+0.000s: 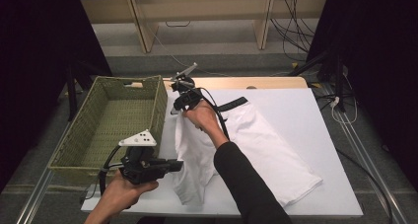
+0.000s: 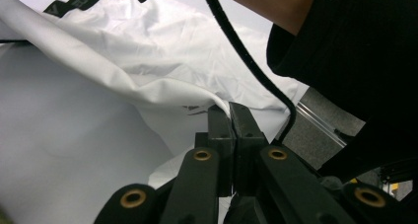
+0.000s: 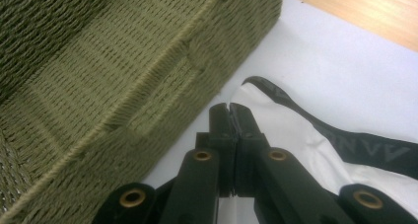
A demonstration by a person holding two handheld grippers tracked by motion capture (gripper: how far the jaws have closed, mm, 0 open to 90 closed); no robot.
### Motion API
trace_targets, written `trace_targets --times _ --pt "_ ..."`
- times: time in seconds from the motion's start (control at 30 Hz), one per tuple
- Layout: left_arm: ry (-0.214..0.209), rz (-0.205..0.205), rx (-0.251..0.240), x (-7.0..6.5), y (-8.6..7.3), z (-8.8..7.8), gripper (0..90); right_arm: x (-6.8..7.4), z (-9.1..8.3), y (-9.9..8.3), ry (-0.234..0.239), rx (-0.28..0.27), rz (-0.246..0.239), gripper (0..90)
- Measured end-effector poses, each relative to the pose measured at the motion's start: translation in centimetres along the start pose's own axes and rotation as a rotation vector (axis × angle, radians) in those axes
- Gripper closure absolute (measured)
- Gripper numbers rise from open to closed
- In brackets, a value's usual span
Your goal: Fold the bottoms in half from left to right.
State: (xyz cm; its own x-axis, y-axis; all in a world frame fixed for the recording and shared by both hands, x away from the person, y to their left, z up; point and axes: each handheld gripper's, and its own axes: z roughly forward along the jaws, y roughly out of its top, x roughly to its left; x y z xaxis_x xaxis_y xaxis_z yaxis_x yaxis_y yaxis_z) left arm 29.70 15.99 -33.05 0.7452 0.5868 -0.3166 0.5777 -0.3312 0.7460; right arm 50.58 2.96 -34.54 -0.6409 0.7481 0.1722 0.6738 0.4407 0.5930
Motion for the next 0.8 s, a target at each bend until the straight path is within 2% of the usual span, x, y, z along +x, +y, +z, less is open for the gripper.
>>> trace_targets --times 0.5,0.63,0.8 --pt "-0.036 0.018 -0.018 -1.2 1.6 1.1 88.5 -3.0 -3.0 -0.6 -0.031 -0.032 0.018 89.3" --pt "-0.052 0.026 -0.022 -1.5 2.5 2.0 88.5 -4.2 -3.8 -1.0 -0.044 -0.041 0.035 89.3" --pt "-0.047 0.043 -0.009 -1.9 3.6 3.4 88.5 -6.1 -5.0 -1.6 -0.066 -0.051 0.063 89.2"
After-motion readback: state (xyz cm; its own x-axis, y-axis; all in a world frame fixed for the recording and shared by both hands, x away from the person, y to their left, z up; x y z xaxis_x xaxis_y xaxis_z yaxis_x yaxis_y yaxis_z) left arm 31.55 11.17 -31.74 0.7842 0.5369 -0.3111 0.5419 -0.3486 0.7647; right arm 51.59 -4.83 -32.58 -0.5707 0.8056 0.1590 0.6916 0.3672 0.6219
